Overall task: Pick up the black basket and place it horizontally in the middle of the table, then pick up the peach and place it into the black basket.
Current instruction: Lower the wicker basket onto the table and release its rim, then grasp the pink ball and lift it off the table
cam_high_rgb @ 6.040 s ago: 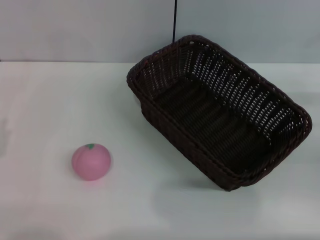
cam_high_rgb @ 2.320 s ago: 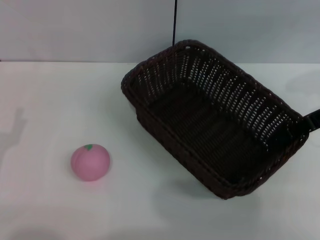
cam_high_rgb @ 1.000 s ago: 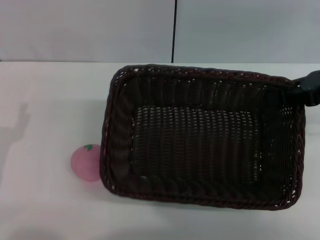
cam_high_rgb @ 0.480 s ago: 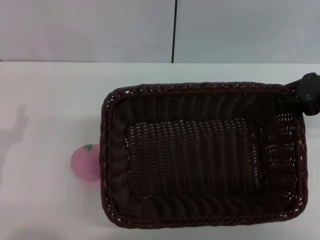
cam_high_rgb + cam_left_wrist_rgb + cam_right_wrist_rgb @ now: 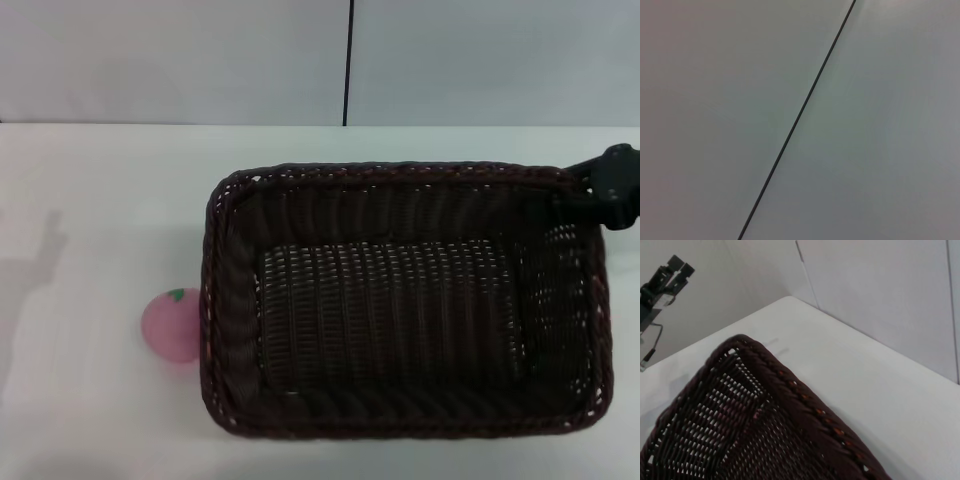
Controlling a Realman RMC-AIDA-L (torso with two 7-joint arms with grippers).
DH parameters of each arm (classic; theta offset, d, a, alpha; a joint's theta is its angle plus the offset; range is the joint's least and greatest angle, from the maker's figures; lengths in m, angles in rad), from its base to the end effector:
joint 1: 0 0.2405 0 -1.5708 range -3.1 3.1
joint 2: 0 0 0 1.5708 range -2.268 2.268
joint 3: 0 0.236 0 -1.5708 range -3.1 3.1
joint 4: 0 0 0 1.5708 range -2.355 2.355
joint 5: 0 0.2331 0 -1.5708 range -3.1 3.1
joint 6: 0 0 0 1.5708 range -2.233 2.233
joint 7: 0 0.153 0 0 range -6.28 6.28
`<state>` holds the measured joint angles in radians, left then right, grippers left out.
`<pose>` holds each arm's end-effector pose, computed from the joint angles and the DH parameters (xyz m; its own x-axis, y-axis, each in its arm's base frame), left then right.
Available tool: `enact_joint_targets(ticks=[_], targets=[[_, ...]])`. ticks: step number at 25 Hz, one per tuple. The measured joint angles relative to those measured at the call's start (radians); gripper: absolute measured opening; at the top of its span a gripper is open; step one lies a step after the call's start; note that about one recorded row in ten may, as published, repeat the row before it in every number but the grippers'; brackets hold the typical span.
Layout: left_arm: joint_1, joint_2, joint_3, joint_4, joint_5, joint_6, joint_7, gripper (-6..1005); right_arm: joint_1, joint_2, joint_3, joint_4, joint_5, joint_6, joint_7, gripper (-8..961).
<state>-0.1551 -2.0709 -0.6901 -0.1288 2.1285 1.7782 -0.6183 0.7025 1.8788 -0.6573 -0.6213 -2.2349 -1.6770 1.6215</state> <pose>-0.3439 0.2202 0.0366 0.2765 -0.3519 0.8943 0.9100 -0.2034 -0.3614 0.2508 0.3766 0.0669 0.8473 -0.4588 -0.2674 -0.4936 -0.8662 -0.0779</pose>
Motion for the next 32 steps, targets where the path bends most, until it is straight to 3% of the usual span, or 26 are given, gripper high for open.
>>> enact_joint_targets(ticks=[4, 9, 16, 19, 20, 23, 24, 25, 28, 32], targets=[[0.002, 0.0, 0.022, -0.002, 0.001, 0.0, 0.0, 719, 0.002, 0.007, 0.008, -0.002, 0.009, 0.05, -0.016, 276], [0.008, 0.0, 0.043, -0.001, 0.001, -0.005, 0.002, 716, -0.011, 0.008, 0.039, -0.002, 0.131, 0.165, -0.086, 292], [0.019, 0.003, 0.075, 0.007, 0.001, -0.002, 0.001, 711, -0.085, 0.026, 0.121, 0.04, 0.369, 0.23, -0.211, 479], [0.02, 0.009, 0.121, 0.039, 0.002, 0.006, 0.0, 709, -0.143, 0.057, 0.122, 0.047, 0.443, 0.216, -0.236, 481], [0.018, 0.012, 0.18, 0.091, 0.003, 0.02, -0.002, 708, -0.163, 0.073, 0.122, 0.046, 0.468, 0.206, -0.249, 481], [0.014, 0.013, 0.25, 0.162, 0.004, 0.028, -0.018, 706, -0.238, 0.124, 0.123, 0.045, 0.579, 0.183, -0.301, 481], [0.016, 0.014, 0.338, 0.243, 0.003, 0.03, -0.039, 705, -0.277, 0.151, 0.123, 0.063, 0.64, 0.176, -0.329, 481], [0.019, 0.014, 0.37, 0.269, 0.003, 0.03, -0.042, 704, -0.277, 0.151, 0.123, 0.063, 0.64, 0.176, -0.329, 481], [0.034, 0.015, 0.477, 0.335, 0.004, 0.022, -0.049, 702, -0.32, 0.179, 0.125, 0.138, 0.75, 0.179, -0.414, 481], [0.039, 0.015, 0.635, 0.388, 0.005, -0.007, -0.062, 699, -0.333, 0.185, 0.147, 0.232, 0.808, 0.182, -0.494, 481]])
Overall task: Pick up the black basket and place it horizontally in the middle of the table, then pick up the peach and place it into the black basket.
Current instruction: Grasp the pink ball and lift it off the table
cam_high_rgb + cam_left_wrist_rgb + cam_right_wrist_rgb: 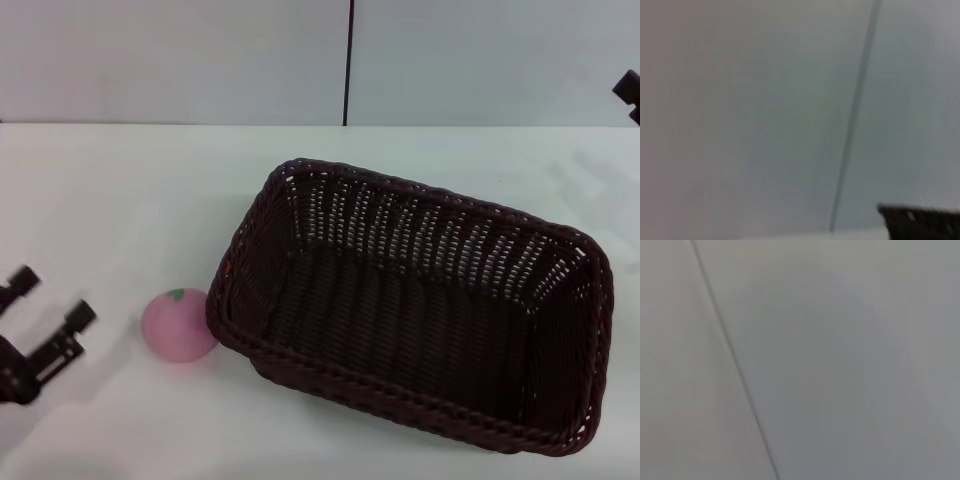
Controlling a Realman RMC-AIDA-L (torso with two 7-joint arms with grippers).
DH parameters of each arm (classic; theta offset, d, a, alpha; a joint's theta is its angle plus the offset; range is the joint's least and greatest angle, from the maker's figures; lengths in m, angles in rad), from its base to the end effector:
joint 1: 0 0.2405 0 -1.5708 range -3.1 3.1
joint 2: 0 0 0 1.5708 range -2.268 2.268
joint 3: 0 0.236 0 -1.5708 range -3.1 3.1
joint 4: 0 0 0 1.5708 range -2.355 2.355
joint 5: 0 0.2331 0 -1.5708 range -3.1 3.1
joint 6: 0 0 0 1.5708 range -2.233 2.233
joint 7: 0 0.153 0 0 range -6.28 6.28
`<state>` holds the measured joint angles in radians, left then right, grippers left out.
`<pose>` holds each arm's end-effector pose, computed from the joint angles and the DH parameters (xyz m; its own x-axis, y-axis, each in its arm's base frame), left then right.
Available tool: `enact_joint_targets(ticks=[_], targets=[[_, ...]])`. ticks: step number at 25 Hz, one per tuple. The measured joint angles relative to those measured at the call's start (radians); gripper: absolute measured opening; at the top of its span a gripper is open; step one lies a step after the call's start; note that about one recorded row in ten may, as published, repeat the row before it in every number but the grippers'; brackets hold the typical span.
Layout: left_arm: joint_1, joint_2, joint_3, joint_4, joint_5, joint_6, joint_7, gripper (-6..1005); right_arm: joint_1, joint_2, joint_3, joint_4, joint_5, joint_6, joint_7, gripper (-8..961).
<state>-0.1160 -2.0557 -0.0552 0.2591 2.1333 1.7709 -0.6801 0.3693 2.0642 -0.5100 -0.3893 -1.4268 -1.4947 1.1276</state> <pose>-0.3743 0.1725 0.0134 0.6172 0.1117 0.7789 0.6854 -0.5625 -0.4625 0.3165 0.3230 0.0475 0.4134 -0.0992 -0.9051 -0.7758 -0.5588 -0.2931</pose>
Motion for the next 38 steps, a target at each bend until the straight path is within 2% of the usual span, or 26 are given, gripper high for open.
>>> enact_joint_targets(ticks=[12, 18, 28, 38], targets=[[-0.072, -0.006, 0.168, -0.039, 0.0, -0.131, 0.003, 691, 0.014, 0.0, 0.011, 0.046, 0.004, 0.004, -0.016, 481], [-0.118, -0.008, 0.221, -0.066, -0.001, -0.19, 0.005, 687, 0.014, 0.0, 0.008, 0.059, 0.004, 0.014, -0.026, 481], [-0.156, -0.008, 0.249, -0.078, -0.001, -0.246, 0.0, 680, 0.015, 0.0, 0.008, 0.074, 0.004, 0.016, -0.04, 480], [-0.153, -0.005, 0.254, -0.075, -0.001, -0.25, 0.006, 672, 0.025, 0.0, 0.005, 0.076, 0.004, 0.022, -0.04, 480]])
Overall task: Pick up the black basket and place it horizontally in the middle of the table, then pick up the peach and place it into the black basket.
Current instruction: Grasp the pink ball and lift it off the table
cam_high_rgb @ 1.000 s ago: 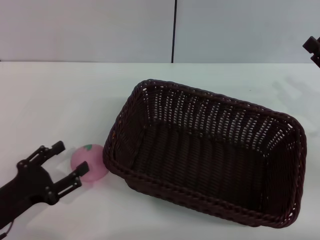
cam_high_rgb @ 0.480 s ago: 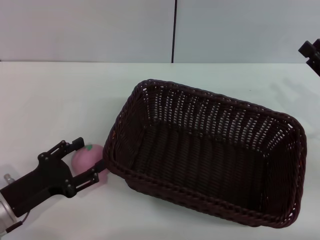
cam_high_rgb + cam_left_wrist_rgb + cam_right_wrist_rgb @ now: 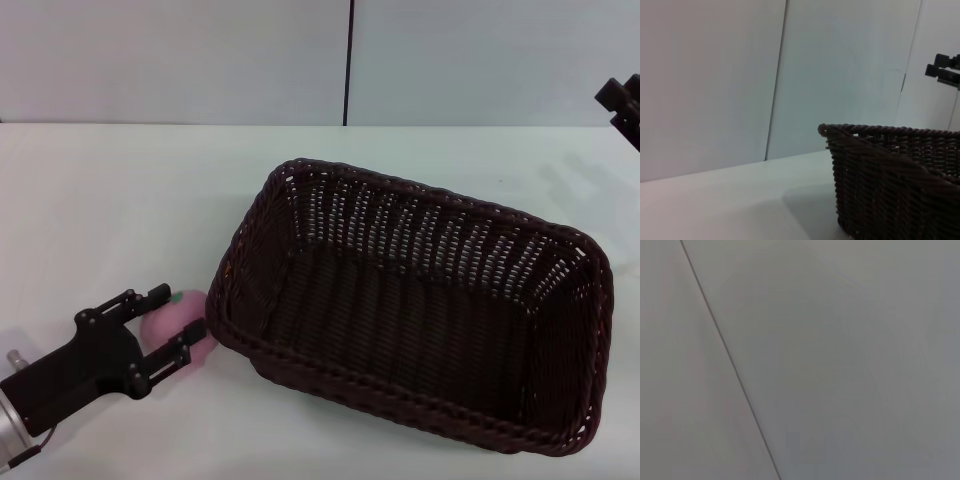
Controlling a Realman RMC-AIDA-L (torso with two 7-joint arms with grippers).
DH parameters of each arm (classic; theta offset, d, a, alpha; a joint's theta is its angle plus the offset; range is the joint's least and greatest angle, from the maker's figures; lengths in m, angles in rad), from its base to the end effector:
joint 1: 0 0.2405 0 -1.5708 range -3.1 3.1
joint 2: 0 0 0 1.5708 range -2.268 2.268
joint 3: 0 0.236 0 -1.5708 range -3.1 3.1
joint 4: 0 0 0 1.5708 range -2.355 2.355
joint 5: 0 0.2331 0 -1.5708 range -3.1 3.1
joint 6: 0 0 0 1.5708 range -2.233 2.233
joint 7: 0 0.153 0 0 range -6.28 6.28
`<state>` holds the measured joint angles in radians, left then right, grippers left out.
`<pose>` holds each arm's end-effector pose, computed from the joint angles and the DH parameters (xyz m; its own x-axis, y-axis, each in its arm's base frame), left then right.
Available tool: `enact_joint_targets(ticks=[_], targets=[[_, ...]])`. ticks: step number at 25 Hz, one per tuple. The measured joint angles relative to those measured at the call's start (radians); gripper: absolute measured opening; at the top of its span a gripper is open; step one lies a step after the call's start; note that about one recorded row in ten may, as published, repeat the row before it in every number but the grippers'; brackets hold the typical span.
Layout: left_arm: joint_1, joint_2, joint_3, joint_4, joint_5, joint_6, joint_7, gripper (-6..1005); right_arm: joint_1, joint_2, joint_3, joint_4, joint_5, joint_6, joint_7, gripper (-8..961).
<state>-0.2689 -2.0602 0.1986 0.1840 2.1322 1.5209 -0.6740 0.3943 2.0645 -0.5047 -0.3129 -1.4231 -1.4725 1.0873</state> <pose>-0.3555 0.2222 -0.0423 0.7200 0.2459 0.6489 0.5855 -0.7173 -0.3778 0.3150 0.3250 0.0312 0.3945 -0.1202 -0.9110 -0.7916 -0.5478 -0.2705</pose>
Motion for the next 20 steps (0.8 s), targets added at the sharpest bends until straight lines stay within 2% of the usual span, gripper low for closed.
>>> enact_joint_targets(ticks=[2, 8, 14, 19, 20], targets=[[0.005, 0.0, 0.001, 0.005, 0.0, 0.002, 0.002, 671, 0.001, 0.0, -0.001, 0.0, 0.0, 0.002, 0.0, 480], [0.005, 0.0, 0.001, 0.007, 0.0, 0.008, 0.002, 471, 0.011, 0.0, -0.003, 0.0, 0.0, 0.016, -0.001, 480], [0.004, 0.0, 0.001, 0.008, 0.0, 0.01, 0.002, 378, 0.015, 0.0, -0.003, 0.002, -0.001, 0.026, -0.003, 480], [0.019, 0.001, -0.074, 0.005, -0.027, 0.044, 0.002, 308, 0.016, 0.0, -0.003, 0.007, -0.002, 0.032, -0.004, 480], [0.034, 0.002, -0.148, 0.002, -0.047, 0.067, 0.001, 301, 0.016, 0.001, -0.001, 0.015, -0.002, 0.032, -0.011, 480]])
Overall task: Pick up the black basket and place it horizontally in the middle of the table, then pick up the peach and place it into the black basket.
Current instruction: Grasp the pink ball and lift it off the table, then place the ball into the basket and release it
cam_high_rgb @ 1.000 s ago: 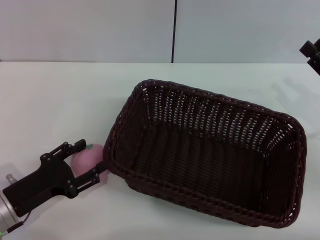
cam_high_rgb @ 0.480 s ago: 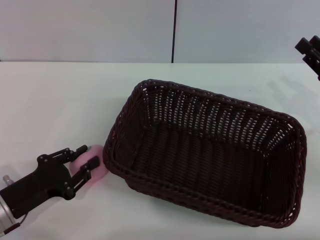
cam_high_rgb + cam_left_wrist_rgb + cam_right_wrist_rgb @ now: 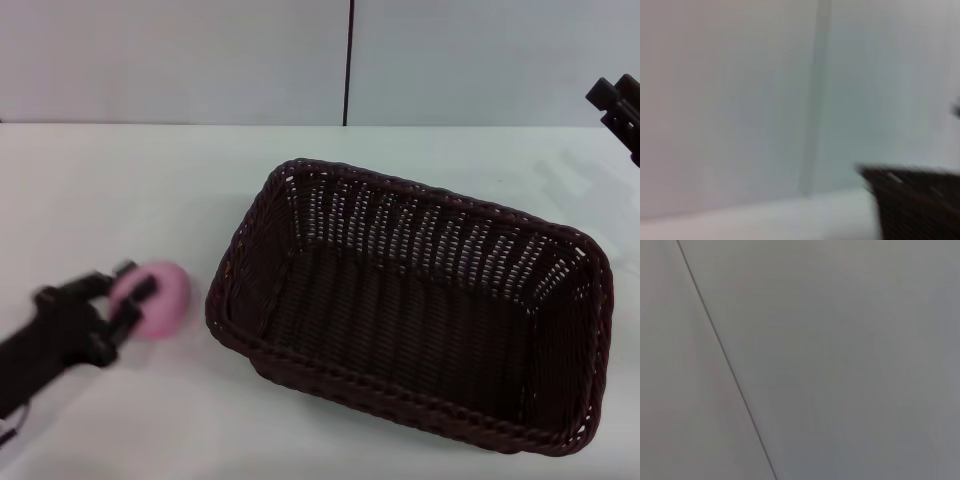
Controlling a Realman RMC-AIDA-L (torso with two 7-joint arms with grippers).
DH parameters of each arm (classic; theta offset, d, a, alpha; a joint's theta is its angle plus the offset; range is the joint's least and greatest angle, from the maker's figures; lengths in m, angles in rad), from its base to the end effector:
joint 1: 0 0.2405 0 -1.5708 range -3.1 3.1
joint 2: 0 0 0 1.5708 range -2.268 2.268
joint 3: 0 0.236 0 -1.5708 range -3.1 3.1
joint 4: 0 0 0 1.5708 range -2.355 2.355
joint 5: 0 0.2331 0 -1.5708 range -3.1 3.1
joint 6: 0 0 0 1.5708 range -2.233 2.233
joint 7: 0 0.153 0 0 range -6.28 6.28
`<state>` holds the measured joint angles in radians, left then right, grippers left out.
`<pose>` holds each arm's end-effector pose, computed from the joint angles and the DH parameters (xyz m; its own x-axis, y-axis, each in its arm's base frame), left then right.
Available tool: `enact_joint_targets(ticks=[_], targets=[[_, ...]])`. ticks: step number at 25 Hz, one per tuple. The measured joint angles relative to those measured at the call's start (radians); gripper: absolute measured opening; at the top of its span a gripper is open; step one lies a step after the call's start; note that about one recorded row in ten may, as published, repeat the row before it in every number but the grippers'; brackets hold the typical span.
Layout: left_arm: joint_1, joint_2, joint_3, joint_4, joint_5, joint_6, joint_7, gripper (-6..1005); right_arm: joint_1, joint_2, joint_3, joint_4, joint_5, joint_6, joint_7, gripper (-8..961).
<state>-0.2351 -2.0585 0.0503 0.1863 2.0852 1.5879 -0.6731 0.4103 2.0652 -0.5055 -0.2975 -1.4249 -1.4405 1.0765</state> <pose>-0.3614 0.2217 -0.0163 0.6477 0.1683 0.7431 0.6636 -0.6039 -0.4416 0.3144 0.3302 0.0262 0.4018 -0.1327 -0.9061 -0.7976 -0.5369 -0.2750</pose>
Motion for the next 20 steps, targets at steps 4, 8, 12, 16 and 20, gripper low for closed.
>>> enact_joint_targets(ticks=[4, 8, 12, 16, 20], targets=[[0.014, 0.001, -0.108, -0.003, -0.017, 0.05, -0.01, 270, 0.001, 0.0, 0.006, 0.009, 0.0, 0.0, -0.012, 480], [-0.002, 0.001, -0.173, -0.016, -0.019, 0.147, -0.033, 207, 0.007, 0.001, 0.002, 0.017, 0.0, 0.001, -0.017, 480], [-0.044, 0.0, -0.175, -0.055, -0.015, 0.235, -0.038, 171, 0.017, 0.002, -0.001, 0.027, 0.001, 0.012, -0.02, 480], [-0.129, -0.003, -0.088, -0.102, 0.014, 0.279, -0.051, 141, 0.024, 0.002, -0.002, 0.047, -0.001, 0.015, -0.032, 480], [-0.178, -0.009, 0.026, -0.122, 0.021, 0.223, -0.052, 125, 0.02, 0.004, -0.002, 0.052, -0.001, 0.016, -0.033, 480]])
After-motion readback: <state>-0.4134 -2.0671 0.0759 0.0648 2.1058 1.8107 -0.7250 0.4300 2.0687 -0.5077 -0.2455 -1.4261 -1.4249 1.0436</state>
